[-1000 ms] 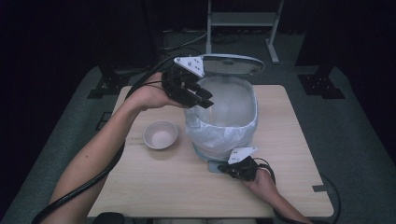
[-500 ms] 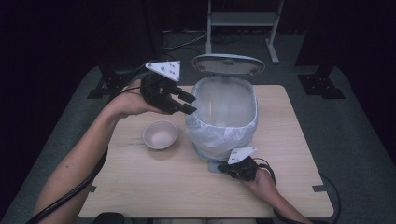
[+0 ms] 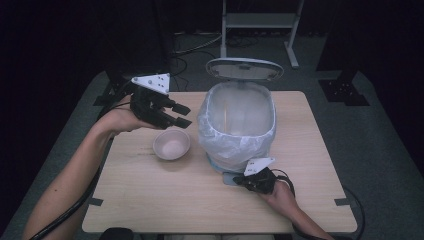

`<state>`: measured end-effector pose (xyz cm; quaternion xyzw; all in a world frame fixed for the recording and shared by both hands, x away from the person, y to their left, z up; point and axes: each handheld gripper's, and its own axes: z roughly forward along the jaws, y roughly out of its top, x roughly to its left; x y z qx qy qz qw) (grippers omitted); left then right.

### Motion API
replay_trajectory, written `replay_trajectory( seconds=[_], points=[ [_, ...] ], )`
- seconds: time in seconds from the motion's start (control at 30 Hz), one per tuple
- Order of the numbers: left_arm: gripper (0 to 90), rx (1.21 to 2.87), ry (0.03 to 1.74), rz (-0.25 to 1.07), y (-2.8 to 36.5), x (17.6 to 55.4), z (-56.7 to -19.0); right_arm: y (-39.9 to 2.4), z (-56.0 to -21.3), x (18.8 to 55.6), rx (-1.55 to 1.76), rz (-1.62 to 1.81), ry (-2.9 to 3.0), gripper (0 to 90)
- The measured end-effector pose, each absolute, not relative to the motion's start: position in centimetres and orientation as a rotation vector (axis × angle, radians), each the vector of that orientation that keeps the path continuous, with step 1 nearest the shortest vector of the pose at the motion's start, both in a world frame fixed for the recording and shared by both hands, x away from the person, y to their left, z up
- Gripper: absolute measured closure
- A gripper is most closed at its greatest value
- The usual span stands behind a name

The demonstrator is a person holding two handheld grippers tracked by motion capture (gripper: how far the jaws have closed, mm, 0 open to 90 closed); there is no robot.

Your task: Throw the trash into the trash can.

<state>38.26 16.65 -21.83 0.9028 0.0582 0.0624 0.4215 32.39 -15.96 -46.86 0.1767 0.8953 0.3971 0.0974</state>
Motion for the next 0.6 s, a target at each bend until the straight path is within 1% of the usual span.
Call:
replay_trajectory(
  seconds=[0.17, 0.6],
  points=[
    [54.3, 2.265, 0.155, 0.142, 17.4, 38.4, -23.0, -15.9, -46.9, 32.4, 0.519, 1.179, 2.647, 89.9],
    [49.1, 2.233, 0.18, 0.173, 19.7, 39.1, -25.7, -16.0, -46.9, 32.4, 0.532, 1.189, 2.646, 89.9]
  ],
)
